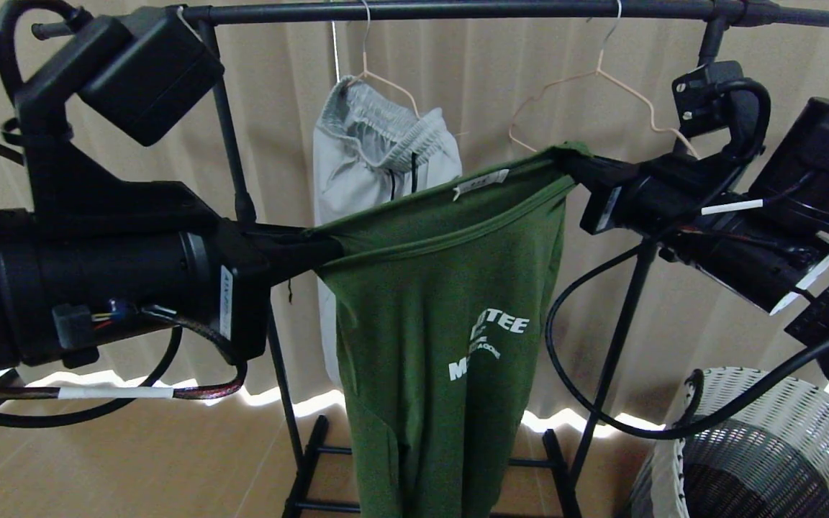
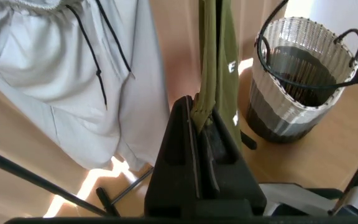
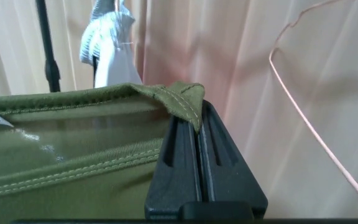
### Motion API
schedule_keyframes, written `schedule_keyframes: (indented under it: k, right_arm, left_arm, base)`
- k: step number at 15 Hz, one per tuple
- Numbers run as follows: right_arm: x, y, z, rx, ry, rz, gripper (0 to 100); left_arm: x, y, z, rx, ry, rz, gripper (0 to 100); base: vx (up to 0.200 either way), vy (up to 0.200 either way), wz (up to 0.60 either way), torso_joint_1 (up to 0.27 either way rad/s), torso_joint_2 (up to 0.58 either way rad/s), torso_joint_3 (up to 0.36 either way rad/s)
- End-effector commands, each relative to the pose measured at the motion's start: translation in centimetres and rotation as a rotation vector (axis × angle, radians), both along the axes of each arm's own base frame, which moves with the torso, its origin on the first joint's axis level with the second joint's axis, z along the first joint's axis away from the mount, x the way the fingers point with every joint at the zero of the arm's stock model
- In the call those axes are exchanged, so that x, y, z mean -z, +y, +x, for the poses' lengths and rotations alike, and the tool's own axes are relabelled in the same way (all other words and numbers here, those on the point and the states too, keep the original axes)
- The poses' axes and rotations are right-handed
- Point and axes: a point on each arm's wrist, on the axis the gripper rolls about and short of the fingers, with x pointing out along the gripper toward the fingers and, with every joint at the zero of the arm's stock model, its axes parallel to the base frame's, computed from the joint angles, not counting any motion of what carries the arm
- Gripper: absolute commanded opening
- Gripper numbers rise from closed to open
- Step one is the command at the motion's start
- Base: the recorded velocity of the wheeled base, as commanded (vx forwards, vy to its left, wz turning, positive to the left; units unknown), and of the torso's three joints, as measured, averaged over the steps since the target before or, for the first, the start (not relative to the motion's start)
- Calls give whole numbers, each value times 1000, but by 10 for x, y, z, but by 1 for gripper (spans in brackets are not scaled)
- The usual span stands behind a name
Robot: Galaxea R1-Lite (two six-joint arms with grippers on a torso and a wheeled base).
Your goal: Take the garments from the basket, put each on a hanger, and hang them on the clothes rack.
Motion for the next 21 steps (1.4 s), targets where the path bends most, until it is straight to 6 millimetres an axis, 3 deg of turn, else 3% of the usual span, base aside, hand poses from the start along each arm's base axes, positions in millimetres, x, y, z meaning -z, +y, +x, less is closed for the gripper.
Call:
schedule_keyframes:
  k: [1,2,4,7,11,17,21]
  right_arm:
    - [-14,-12,-11,21,-20,6,0]
    - [-16,-15,-15,25,-8,3,0]
    - [-26,-26,-38,22,16,-10,0]
    - [-30,-42,-76,13,44,-24,0]
    - [-19,-34,-115,-113,93,-51,0]
    - [-14,-27,-122,-160,102,-61,0]
    - [-11,-30,-96,-79,127,-69,0]
  left_arm:
    - [3,-5,7,-7,9,9,0]
    - [3,-7,10,-7,4,7,0]
    - [7,-16,33,-48,-18,-11,0]
    - [6,-23,47,-102,-41,-18,0]
    - [-3,-40,76,-263,-81,-17,0]
    - [-3,-46,85,-311,-73,-48,0]
    - [-9,-26,59,-301,-68,-39,0]
  base:
    - [0,0,0,0,0,0]
    - [0,0,0,0,0,0]
    - [0,0,0,0,0,0]
    - [0,0,0,0,0,0]
    - [0,0,0,0,0,0]
    - [0,0,0,0,0,0]
    - [0,0,0,0,0,0]
